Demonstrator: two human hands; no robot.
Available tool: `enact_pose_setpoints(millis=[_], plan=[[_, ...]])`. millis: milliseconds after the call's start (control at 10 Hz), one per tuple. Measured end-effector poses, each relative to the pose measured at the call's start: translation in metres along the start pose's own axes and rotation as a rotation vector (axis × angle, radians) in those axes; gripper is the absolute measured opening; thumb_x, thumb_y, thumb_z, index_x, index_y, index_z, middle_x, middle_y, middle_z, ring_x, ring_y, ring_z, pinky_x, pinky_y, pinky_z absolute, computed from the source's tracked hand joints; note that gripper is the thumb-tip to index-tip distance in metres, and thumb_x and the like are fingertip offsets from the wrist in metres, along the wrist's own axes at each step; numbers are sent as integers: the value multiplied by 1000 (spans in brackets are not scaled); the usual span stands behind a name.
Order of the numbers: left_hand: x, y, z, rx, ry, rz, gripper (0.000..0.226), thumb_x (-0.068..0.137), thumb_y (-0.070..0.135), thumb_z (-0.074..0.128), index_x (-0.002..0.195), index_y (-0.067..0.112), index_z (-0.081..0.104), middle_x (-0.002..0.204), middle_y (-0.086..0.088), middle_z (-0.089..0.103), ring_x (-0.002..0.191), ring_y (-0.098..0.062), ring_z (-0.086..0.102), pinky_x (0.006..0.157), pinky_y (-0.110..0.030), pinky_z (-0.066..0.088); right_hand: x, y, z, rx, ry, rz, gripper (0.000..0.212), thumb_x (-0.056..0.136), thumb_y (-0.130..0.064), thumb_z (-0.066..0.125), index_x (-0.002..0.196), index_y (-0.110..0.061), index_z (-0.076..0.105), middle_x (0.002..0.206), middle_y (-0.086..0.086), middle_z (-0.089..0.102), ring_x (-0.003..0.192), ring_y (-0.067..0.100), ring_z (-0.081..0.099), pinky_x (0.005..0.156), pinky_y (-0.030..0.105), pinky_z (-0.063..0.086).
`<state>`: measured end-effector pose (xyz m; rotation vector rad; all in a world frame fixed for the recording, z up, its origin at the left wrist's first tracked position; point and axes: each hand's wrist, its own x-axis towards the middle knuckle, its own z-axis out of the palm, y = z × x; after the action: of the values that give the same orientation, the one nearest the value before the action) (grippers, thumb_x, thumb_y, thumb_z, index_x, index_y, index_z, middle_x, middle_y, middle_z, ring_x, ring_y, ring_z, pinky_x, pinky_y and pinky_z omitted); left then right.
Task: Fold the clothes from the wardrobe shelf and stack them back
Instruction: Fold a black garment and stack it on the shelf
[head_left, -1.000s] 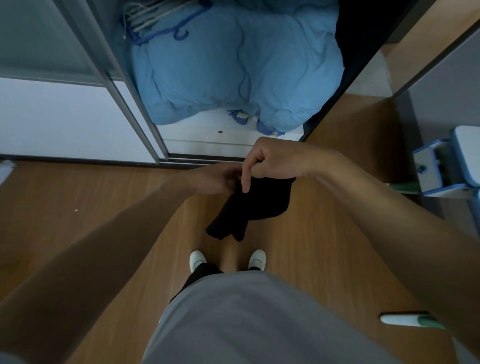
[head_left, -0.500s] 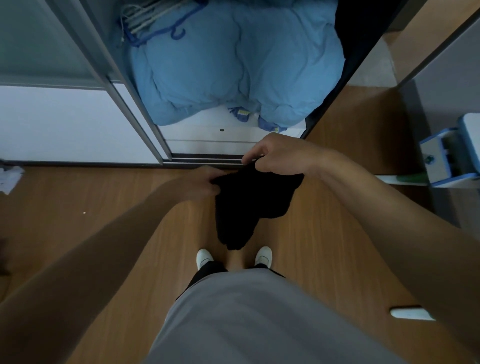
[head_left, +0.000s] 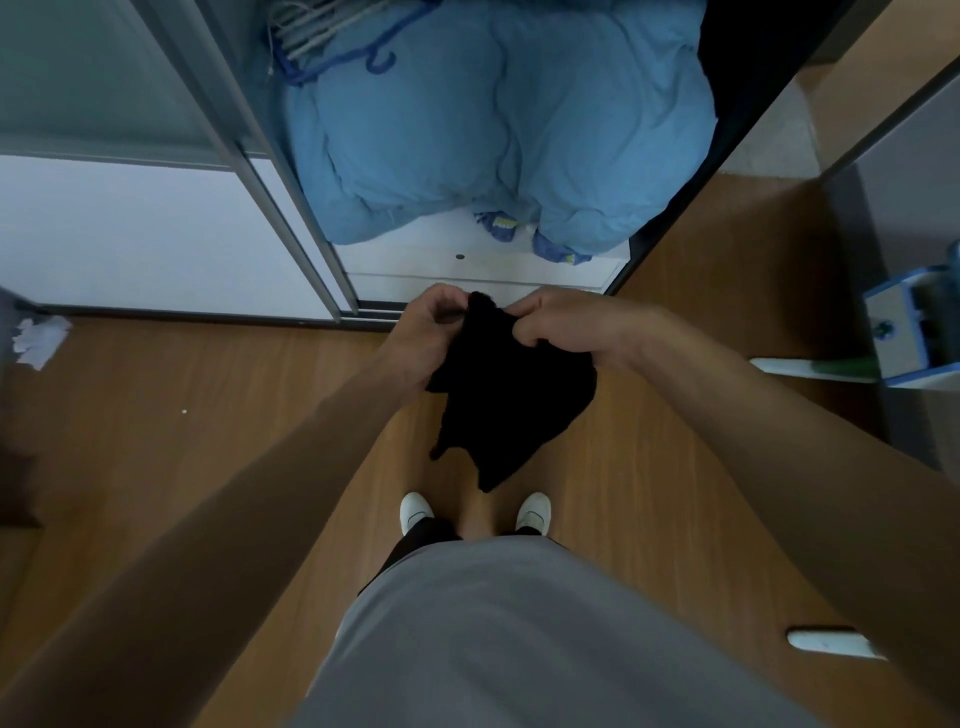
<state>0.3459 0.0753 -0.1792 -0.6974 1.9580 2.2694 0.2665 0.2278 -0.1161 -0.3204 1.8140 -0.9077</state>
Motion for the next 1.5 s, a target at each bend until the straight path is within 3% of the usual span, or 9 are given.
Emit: enact_pose_setpoints(millis=[200, 300, 400, 500, 800, 1100, 1300, 1400, 1500], plan=[[-2, -19, -6, -79, -38, -261, 23, 102, 23, 49, 95, 12, 68, 86, -1, 70, 80, -16, 63, 65, -18, 53, 6, 6, -2, 204, 10, -34, 47, 72, 1, 49, 81, -31, 82, 66, -5, 71, 52, 6, 62, 45, 15, 46], [-3, -34, -15, -190, -243, -224, 55, 99, 60, 37, 134, 23, 60, 127, -1, 68, 119, -18, 63, 101, -33, 50, 9, 8, 0, 271, 17, -64, 51, 70, 3, 48, 86, -31, 82, 68, -4, 71, 54, 7, 62, 46, 16, 47], [-9, -38, -25, -163, -423, -86, 71, 98, 67, 28, 149, 20, 43, 133, -11, 59, 128, -25, 51, 109, -49, 38, 8, 6, -2, 284, 19, -79, 54, 71, 3, 48, 89, -35, 81, 76, 0, 73, 60, 9, 65, 51, 17, 51], [-15, -29, -27, -27, -448, -14, 68, 93, 65, 47, 141, 17, 51, 129, -3, 65, 123, -20, 59, 96, -30, 50, 4, 0, -8, 241, 8, -77, 54, 75, 4, 48, 97, -33, 80, 93, 6, 77, 76, 15, 69, 61, 20, 56], [-13, -8, -21, 179, -355, 4, 29, 98, 44, 56, 95, 22, 75, 91, 0, 74, 89, -14, 70, 80, -24, 51, -13, -24, -37, -24, 208, -90, 40, 84, 3, 54, 108, -19, 77, 97, 9, 76, 79, 14, 66, 69, 22, 55], [-19, 17, -2, -283, -300, -138, 36, 99, 35, 57, 119, 9, 70, 122, -11, 70, 116, -26, 66, 91, -27, 54, 13, -12, -52, 437, 499, -254, 37, 95, -34, 62, 122, -10, 67, 108, 4, 73, 98, 15, 69, 93, 32, 54], [-19, 44, 0, -429, -249, -242, 45, 100, 46, 50, 128, 14, 62, 128, -6, 68, 120, -21, 64, 93, -29, 55, 40, 84, 4, 609, 188, 161, 80, 65, -84, 62, 119, -25, 68, 118, 4, 70, 104, 22, 67, 87, 41, 52], [-20, 46, -3, -420, -228, -254, 47, 99, 49, 48, 129, 16, 61, 130, -5, 67, 121, -22, 63, 93, -30, 55, 59, 112, 23, 600, 267, 101, 103, 52, -93, 60, 137, -34, 58, 146, 0, 55, 134, 24, 53, 111, 51, 41], [-20, 45, -10, -423, -190, -257, 48, 98, 52, 49, 131, 18, 60, 131, -6, 66, 122, -24, 62, 96, -34, 52, 73, 120, 18, 653, 197, 185, 83, 49, -95, 64, 109, -39, 75, 113, -4, 74, 112, 24, 69, 97, 51, 51]])
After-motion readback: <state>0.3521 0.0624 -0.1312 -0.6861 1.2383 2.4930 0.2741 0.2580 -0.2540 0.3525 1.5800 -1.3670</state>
